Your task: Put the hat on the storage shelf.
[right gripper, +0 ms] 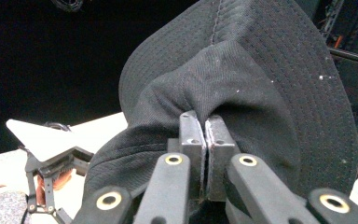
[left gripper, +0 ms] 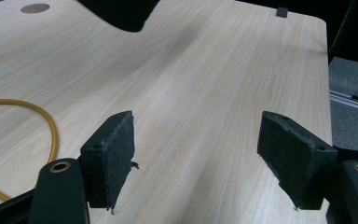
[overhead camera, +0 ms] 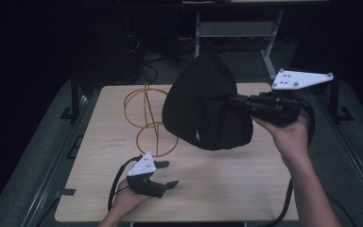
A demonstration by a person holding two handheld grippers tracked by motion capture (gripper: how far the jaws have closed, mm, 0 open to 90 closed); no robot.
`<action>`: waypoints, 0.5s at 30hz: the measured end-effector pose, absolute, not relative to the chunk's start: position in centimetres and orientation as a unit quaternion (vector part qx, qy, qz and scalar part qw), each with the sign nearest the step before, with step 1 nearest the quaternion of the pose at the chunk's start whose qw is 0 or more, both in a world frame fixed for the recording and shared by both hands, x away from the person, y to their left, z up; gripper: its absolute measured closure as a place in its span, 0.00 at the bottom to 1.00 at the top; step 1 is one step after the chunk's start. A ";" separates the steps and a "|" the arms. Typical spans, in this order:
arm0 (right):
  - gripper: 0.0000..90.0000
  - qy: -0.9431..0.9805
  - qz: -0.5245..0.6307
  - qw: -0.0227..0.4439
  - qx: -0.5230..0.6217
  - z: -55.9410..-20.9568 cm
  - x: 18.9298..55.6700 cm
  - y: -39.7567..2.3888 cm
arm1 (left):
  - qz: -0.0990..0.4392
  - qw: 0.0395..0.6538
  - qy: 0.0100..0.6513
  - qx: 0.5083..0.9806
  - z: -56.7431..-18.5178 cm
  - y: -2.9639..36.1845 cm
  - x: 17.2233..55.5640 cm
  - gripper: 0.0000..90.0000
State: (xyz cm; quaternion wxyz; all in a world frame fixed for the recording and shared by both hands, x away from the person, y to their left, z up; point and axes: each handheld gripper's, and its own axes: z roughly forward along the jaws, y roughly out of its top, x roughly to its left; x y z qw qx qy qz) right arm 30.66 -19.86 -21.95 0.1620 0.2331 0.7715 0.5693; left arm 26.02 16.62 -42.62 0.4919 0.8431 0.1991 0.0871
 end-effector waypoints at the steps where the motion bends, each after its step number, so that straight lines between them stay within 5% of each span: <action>1: 0.98 0.773 0.569 0.161 0.230 -21.9 30.8 -19.6 | 0.089 0.492 0.198 0.843 -42.6 16.6 26.0 0.30; 15: 0.98 0.785 0.565 0.145 0.209 -20.0 32.9 -16.0 | 0.094 0.493 0.190 0.844 -42.6 16.6 25.9 0.30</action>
